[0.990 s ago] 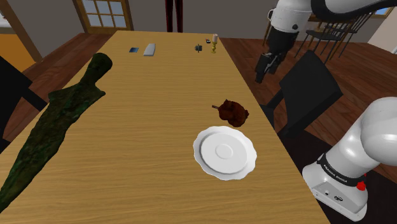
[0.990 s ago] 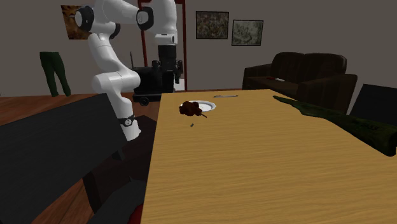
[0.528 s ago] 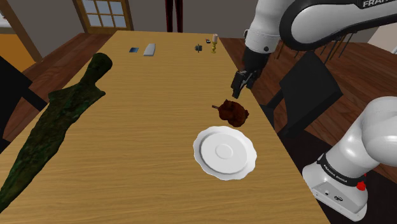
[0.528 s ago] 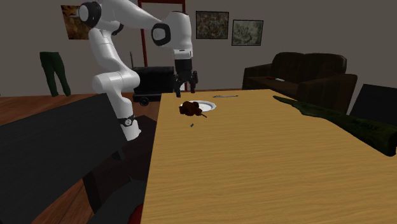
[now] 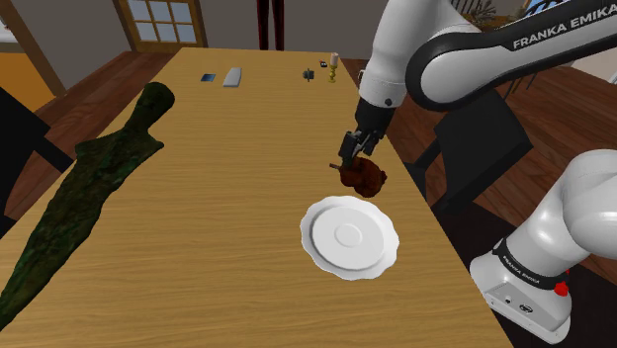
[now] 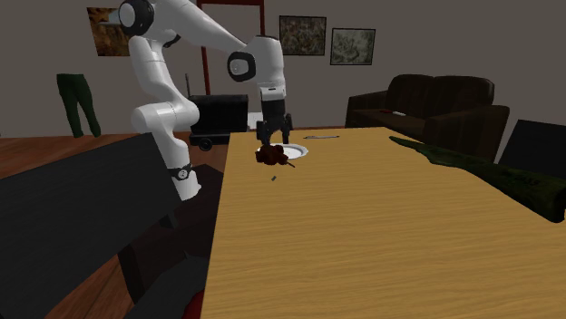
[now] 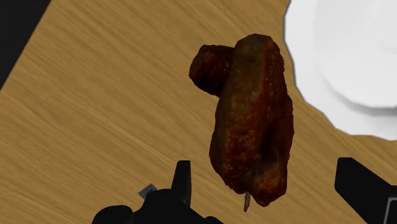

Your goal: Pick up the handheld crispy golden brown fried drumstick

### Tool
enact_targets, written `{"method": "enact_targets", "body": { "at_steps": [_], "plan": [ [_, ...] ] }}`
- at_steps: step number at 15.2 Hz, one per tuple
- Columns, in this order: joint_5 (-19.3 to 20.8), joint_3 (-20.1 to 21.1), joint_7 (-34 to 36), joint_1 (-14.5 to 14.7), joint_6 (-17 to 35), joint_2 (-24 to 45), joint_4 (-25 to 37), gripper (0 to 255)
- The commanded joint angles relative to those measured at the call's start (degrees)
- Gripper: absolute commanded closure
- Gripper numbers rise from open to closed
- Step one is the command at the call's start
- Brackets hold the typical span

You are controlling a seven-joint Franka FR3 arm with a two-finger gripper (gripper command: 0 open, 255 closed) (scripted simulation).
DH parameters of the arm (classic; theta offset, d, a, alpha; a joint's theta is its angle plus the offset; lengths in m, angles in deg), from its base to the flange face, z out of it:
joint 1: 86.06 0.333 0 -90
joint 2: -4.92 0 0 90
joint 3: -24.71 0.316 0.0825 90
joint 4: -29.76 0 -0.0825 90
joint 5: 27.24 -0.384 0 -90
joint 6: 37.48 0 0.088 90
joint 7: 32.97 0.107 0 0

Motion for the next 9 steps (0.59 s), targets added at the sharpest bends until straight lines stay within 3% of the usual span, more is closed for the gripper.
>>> {"method": "enact_targets", "body": {
  "at_steps": [1,4,5,9],
  "plan": [
    [0.02,0.1,-0.09,-0.06,1.82,0.85,-0.93,0],
    [0.04,0.25,-0.06,-0.07,3.2,1.53,-1.63,0],
    [0.03,0.19,-0.16,-0.09,3.27,1.48,-1.77,255],
    [0.05,0.19,-0.16,-0.1,3.25,1.53,-1.7,255]
  ]
}}
